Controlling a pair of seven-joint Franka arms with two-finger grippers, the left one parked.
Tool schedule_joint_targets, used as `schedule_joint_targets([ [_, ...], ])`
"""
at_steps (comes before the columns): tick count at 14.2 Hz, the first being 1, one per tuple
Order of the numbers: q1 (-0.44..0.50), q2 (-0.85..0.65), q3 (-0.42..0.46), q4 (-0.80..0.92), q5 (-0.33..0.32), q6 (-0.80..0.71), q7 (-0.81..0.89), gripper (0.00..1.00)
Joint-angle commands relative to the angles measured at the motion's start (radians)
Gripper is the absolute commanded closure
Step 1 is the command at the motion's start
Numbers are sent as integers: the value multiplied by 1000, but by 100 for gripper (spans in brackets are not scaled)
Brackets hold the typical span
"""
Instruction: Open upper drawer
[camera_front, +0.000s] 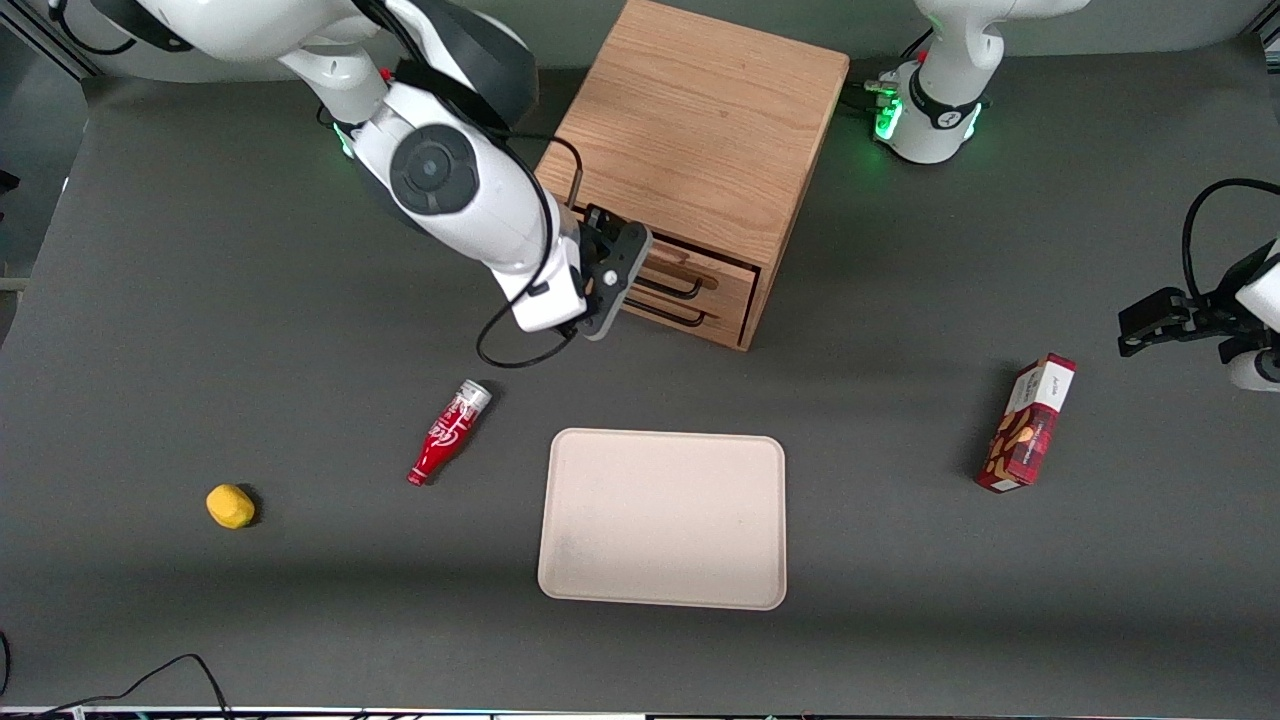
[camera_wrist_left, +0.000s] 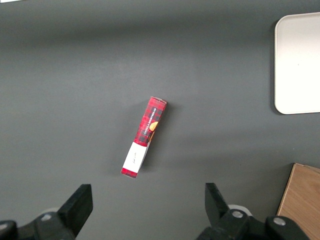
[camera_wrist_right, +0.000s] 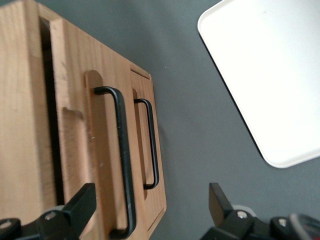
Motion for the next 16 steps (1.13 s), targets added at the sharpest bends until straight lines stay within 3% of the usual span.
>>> schedule_joint_targets([
  [1,26,43,10,5,-61,38,-31,0],
  [9,57,76,7,-36,-121,99,-31,0],
  [13,57,85,-3,-48,-215,127,-39,0],
  [16,57,85,-28,-45,-220,142,-40,0],
])
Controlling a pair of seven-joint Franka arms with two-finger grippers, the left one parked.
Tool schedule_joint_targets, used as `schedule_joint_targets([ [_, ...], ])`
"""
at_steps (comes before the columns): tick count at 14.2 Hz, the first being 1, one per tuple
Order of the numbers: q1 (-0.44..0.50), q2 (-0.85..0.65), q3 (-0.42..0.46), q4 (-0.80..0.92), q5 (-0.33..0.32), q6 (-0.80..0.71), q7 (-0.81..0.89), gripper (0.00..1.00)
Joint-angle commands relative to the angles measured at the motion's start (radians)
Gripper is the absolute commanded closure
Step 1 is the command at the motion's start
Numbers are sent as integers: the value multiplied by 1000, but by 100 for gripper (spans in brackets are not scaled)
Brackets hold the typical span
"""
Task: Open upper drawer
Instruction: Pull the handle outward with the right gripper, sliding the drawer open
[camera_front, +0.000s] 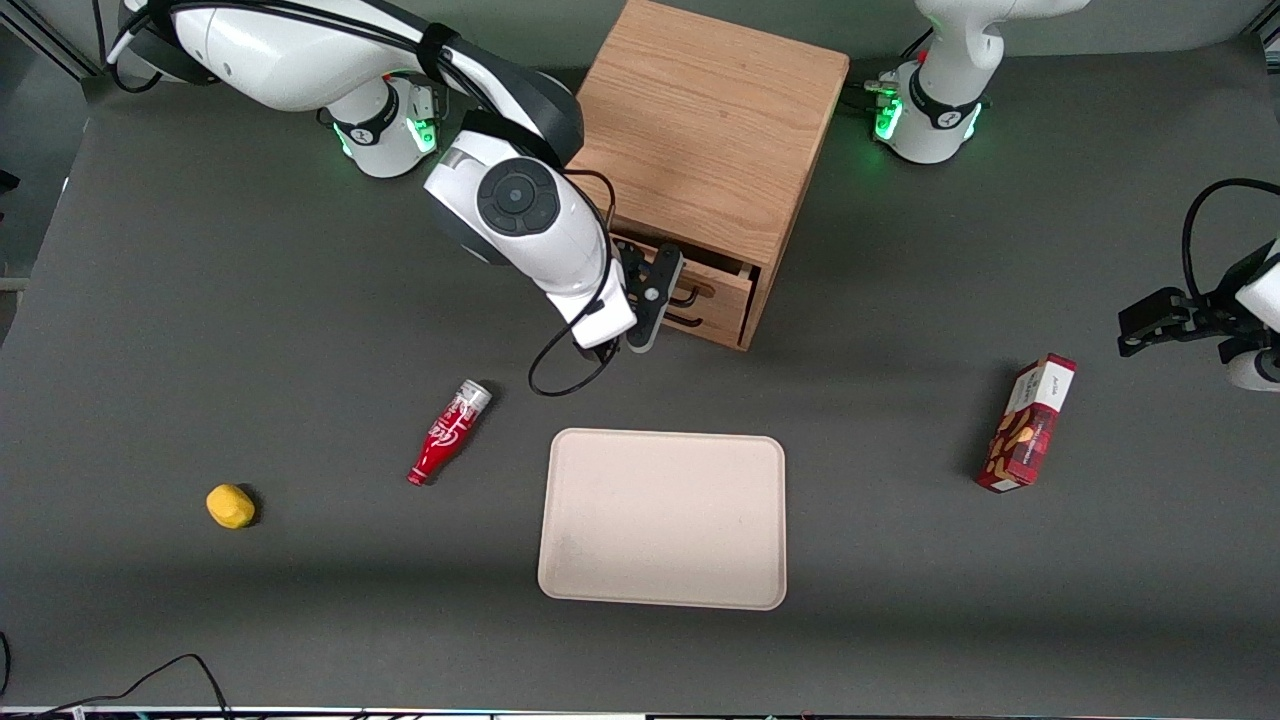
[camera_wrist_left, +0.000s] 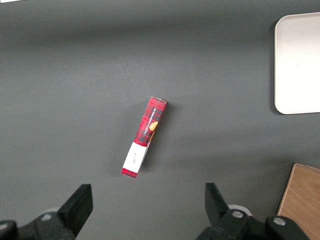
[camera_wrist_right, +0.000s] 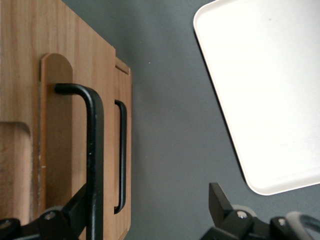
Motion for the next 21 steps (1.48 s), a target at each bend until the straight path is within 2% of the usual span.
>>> schedule_joint_targets([
  [1,0,6,-20,8,-30,16,-34,0],
  [5,-1,0,-58,24,-28,27,-56,0],
  [14,5,-1,-211,35,-28,234,-76,0],
  [16,10,-1,-239,41,-28,254,-134,0],
  [21,28,5,-288,80,-27,272,-151,0],
])
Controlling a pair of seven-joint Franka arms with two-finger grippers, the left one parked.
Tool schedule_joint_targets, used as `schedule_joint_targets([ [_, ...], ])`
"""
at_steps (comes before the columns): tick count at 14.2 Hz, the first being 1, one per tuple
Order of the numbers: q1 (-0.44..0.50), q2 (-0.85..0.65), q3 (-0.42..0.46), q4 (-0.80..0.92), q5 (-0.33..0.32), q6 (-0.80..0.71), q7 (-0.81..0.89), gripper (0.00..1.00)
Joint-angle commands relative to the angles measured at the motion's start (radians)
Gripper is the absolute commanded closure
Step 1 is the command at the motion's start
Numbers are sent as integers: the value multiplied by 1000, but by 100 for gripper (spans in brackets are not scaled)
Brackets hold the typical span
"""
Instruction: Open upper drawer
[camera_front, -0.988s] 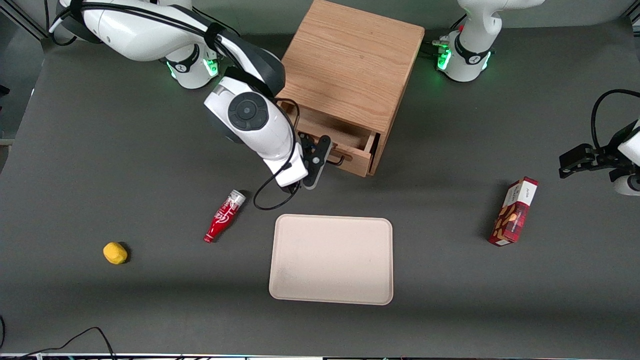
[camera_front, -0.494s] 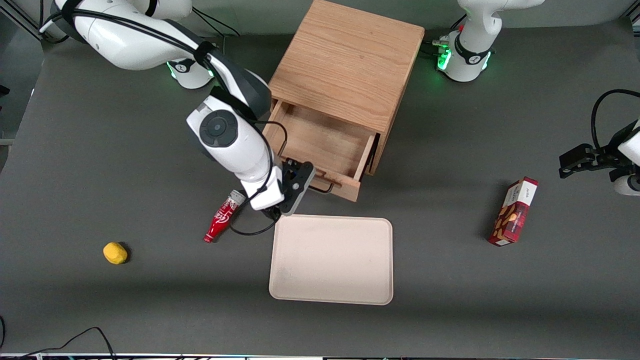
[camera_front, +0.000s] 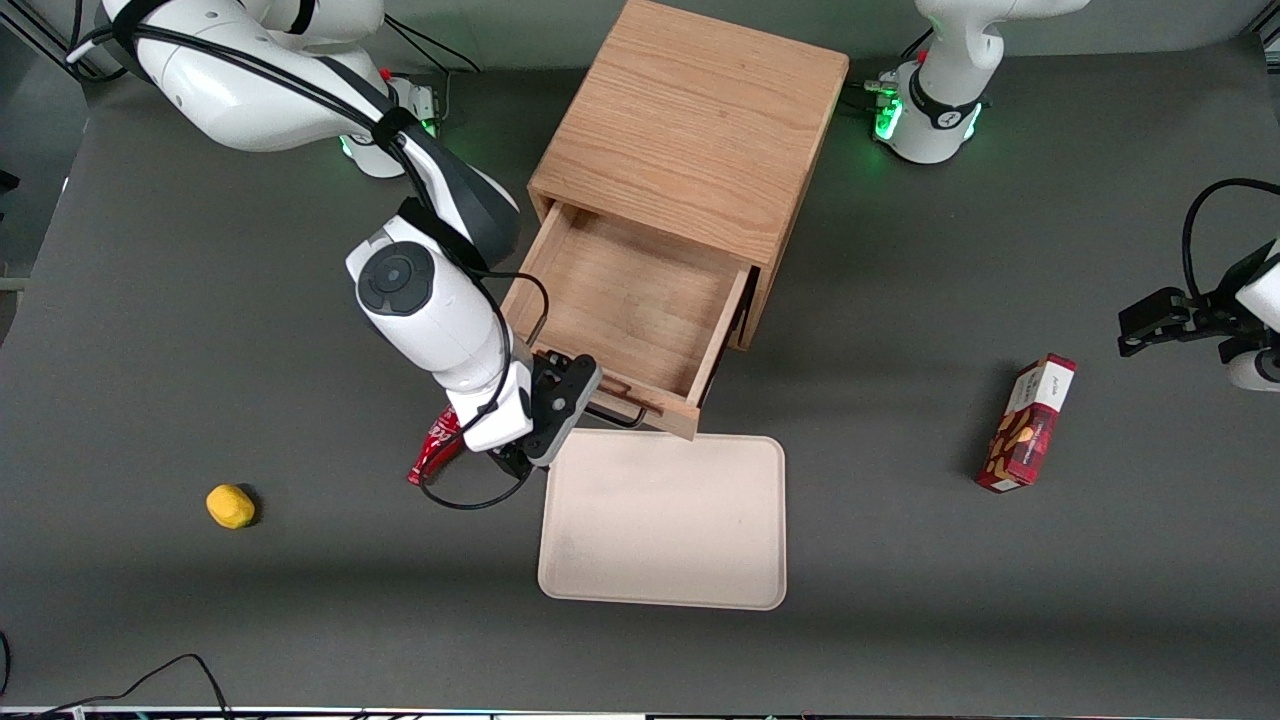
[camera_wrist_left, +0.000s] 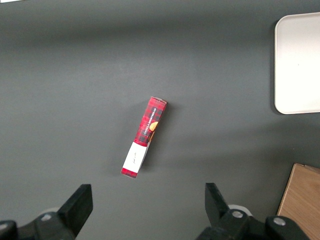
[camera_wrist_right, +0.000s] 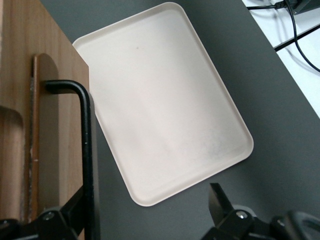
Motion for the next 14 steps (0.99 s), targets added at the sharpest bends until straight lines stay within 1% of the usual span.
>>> schedule_joint_targets([
  [1,18,8,-38,23,-18,24,-46,0],
  [5,34,14,-77,40,-15,41,-55,0],
  [8,38,25,-80,51,-10,39,-45,0],
  [9,38,25,-78,51,19,38,-43,0],
  [10,37,23,-80,51,80,33,-43,0],
  [11,37,22,-78,51,127,27,-49,0],
  [12,37,18,-78,51,151,26,-49,0],
  [14,34,12,-71,57,157,-14,-52,0],
])
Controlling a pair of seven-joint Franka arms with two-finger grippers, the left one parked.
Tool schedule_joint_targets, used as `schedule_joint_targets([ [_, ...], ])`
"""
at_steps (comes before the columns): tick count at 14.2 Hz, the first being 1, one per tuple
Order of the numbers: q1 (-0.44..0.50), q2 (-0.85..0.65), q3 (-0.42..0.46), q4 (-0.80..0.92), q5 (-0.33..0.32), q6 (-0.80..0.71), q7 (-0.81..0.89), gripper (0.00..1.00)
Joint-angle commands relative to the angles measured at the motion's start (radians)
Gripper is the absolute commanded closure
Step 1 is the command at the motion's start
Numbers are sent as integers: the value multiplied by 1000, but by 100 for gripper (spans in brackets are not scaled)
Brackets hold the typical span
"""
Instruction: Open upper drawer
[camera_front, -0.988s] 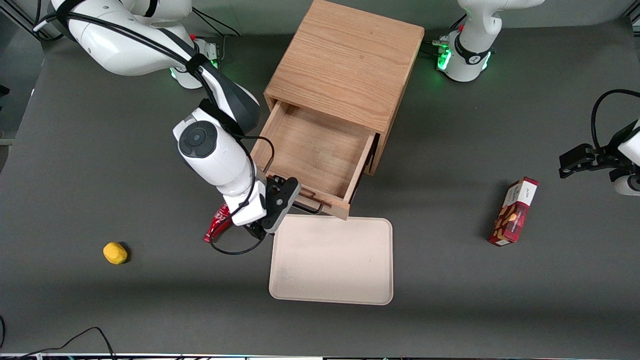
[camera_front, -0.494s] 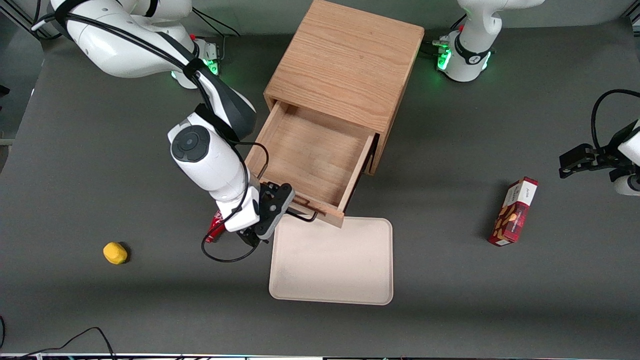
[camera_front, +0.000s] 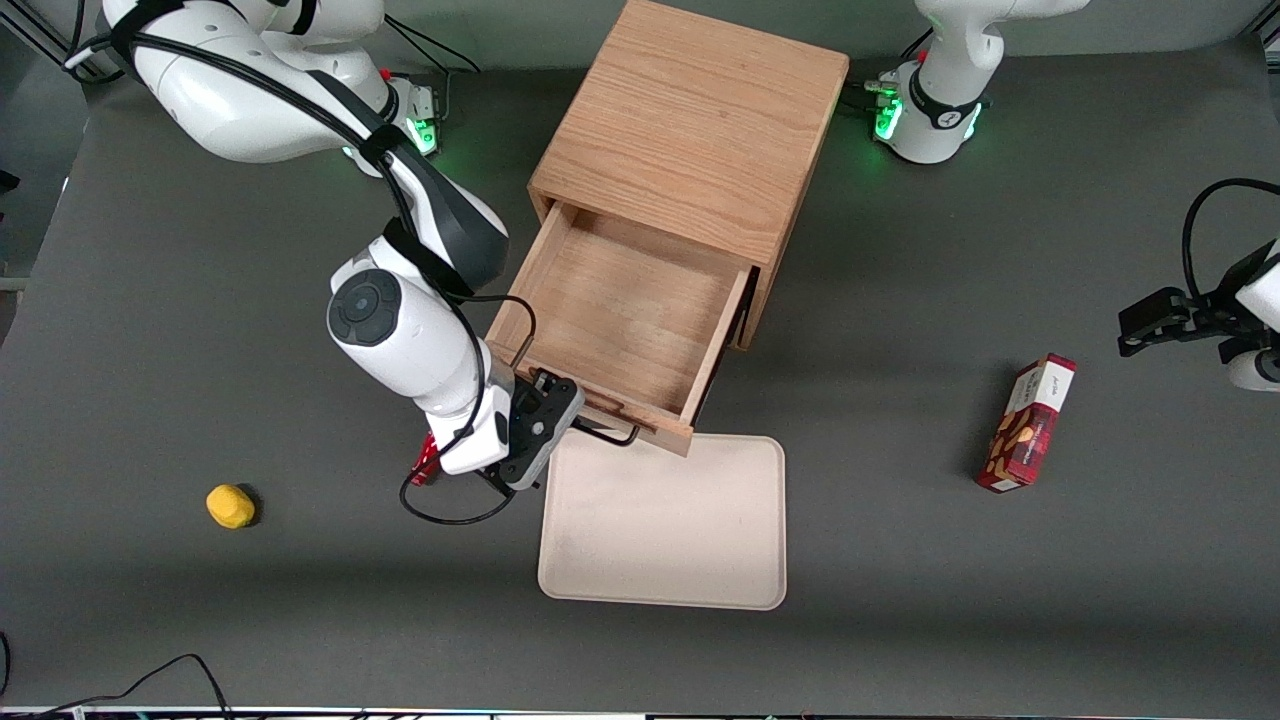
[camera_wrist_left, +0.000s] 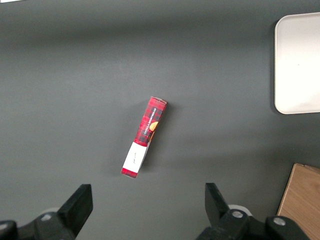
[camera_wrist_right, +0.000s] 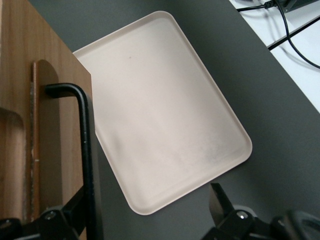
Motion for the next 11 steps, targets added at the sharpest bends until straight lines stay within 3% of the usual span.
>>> schedule_joint_targets([
  [1,14,-8,-10,44,33,-61,-18,0],
  [4,11,-14,-7,75,36,-123,-30,0],
  [8,3,-60,-15,108,137,-201,-32,0],
  [11,-49,-201,-59,85,234,-303,-24,0],
])
